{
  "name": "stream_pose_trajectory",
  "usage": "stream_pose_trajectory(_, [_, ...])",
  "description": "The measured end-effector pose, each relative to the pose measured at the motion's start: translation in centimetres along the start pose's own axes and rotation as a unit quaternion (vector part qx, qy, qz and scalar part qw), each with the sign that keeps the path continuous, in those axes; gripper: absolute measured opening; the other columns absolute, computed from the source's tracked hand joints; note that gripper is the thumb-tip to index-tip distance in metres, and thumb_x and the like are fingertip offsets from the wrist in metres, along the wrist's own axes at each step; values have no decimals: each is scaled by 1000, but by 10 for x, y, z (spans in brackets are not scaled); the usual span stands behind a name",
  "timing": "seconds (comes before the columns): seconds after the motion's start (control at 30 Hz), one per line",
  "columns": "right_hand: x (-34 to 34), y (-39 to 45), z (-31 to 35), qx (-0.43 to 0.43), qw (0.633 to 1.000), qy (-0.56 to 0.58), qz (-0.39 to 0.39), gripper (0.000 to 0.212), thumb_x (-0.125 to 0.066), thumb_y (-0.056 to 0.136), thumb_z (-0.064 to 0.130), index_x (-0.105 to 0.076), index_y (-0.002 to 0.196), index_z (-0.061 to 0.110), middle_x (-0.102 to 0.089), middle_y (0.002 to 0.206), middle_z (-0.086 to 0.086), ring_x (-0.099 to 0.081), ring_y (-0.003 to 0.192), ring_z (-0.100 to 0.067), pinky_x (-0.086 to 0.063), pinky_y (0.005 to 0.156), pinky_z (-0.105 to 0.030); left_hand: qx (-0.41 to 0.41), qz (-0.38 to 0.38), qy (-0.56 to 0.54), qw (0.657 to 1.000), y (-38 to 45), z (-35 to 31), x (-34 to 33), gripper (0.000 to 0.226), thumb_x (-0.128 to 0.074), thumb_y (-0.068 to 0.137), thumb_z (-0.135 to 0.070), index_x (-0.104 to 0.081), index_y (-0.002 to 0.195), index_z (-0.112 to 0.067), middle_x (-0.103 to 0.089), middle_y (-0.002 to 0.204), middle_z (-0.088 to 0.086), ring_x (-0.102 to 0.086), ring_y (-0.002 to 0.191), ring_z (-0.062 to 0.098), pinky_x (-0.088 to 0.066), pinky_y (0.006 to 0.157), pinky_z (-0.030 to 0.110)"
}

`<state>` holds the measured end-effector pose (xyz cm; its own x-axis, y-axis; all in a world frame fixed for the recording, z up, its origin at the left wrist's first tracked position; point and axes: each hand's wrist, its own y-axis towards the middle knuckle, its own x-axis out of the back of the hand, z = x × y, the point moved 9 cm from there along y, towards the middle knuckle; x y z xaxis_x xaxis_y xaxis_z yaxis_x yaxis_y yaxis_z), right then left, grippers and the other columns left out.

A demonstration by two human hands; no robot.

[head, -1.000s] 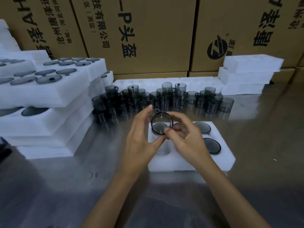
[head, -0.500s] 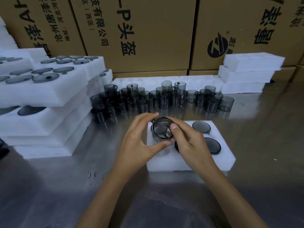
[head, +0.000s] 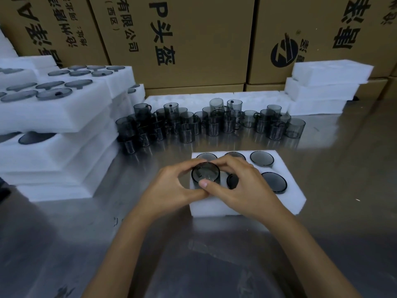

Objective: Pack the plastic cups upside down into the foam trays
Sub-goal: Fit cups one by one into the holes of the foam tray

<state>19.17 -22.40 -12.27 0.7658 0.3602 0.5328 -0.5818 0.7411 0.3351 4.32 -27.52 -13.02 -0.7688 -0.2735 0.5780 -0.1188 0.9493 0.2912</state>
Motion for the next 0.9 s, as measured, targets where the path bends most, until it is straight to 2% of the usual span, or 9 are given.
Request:
stream_pose_trajectory(0.2, [1,1,-9,-21,995,-92,16,58,-62,66,77,-63,112,42,-53,124,18,-48,122,-6,-42,105,-30,48,23,34,998,-2,8,-5,77,-75,57,-63,-54,131,-52,-58,129,-36,-47,122,-19,-39,103,16])
stream_pose_trajectory(0.3, [5,1,-3,13,987,-157,1,62,-63,69,75,-67,115,33,-56,129,16,-35,131,-2,-30,107,-26,76,91,4,993,-7,9,-10,84,-74,60,-60,-51,139,-47,-47,140,-37,-35,131,-21,-29,114,20])
stream_pose_trajectory(0.37, [4,1,3,50,981,-188,-5,58,-67,72,72,-70,112,29,-60,128,20,-32,132,1,-23,104,-23,82,129,-60,986,-9,7,-11,75,-72,66,-52,-53,138,-46,-42,142,-40,-24,137,-21,-23,116,21])
stream_pose_trajectory(0.47, [3,0,3,61,976,-209,-2,55,-71,75,69,-72,111,27,-59,132,22,-31,135,-1,-17,99,-21,84,83,-116,986,-4,13,-6,56,-69,88,-37,-51,141,-45,-32,151,-37,-17,141,-18,-17,121,29])
stream_pose_trajectory(0.57, [1,0,3,59,974,-217,11,60,-68,77,71,-72,118,28,-54,141,20,-27,140,-2,-16,101,-21,115,76,-107,985,1,30,-20,63,-59,99,-30,-29,151,-47,-16,161,-27,-14,148,-7,-16,125,39])
stream_pose_trajectory(0.63, [0,0,3,60,972,-226,21,67,-63,79,73,-68,128,28,-49,149,16,-26,142,-4,-16,106,-22,136,80,-145,977,3,42,-29,70,-61,96,-33,-24,153,-47,-21,160,-25,-24,145,-4,-25,121,35])
stream_pose_trajectory(0.7, [0,-1,6,64,970,-232,19,69,-57,82,74,-65,134,30,-46,152,15,-26,143,-5,-15,108,-22,146,75,-186,969,4,49,-30,82,-67,82,-44,-24,151,-51,-36,147,-39,-38,132,-17,-37,108,21])
stream_pose_trajectory(0.77, [2,-2,10,72,969,-237,5,61,-52,84,73,-70,127,33,-50,149,17,-30,140,-6,-16,108,-21,145,80,-202,965,4,51,-30,89,-70,73,-50,-23,149,-53,-43,128,-53,-43,121,-25,-42,93,10])
stream_pose_trajectory(0.9, [1,-2,10,65,965,-255,-15,36,-56,94,55,-75,117,35,-60,141,14,-36,139,-9,-19,105,-22,150,97,-227,957,3,52,-35,86,-71,76,-48,-25,148,-52,-50,120,-53,-47,117,-24,-43,83,0])
